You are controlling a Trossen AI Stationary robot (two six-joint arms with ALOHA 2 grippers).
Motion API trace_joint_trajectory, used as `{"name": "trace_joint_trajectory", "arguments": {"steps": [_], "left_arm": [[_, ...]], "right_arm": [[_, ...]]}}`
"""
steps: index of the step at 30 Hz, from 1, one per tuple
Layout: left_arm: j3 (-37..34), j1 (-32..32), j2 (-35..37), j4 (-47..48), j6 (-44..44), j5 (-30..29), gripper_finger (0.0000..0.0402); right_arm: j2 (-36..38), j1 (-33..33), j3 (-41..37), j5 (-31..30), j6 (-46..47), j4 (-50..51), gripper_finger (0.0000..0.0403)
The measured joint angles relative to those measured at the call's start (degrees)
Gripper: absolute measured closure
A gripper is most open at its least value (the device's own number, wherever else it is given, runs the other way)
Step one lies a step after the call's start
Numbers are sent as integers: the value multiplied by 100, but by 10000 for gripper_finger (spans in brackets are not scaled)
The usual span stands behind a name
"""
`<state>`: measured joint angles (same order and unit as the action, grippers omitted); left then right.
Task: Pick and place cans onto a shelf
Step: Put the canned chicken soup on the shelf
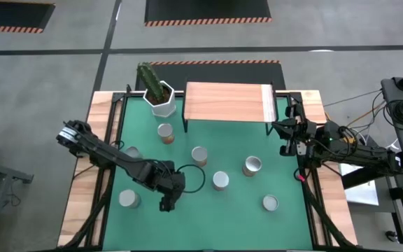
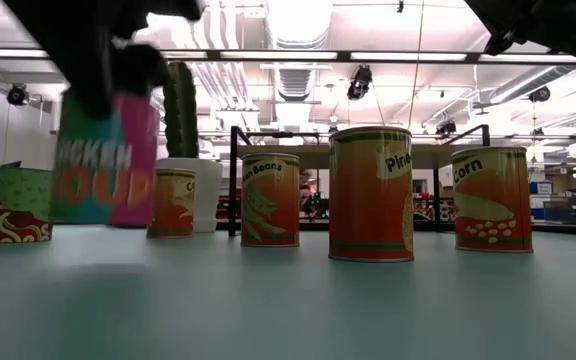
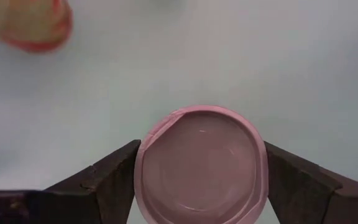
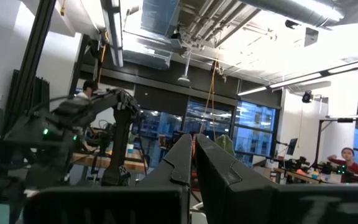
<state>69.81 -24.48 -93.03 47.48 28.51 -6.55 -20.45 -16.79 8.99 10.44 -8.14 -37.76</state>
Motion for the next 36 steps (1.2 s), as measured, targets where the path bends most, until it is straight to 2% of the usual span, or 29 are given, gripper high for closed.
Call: {"name": "trace_joint_trajectory", "arguments": {"steps": [10,21,29,36], "left_arm": [[1482,797,4,1130,-1560,14,123],[2392,2126,4,1542,-3198,299,123],[2935,3084,-167,1572,-3812,307,123],[3820,3660,-717,1957,-4315,318,123]], "right_arm": [[0,1,0,2,6,0,394],[0,0,0,2,76,19,394],[0,-1,0,4,116,72,394],[0,-1,0,2,154,145,394]]}}
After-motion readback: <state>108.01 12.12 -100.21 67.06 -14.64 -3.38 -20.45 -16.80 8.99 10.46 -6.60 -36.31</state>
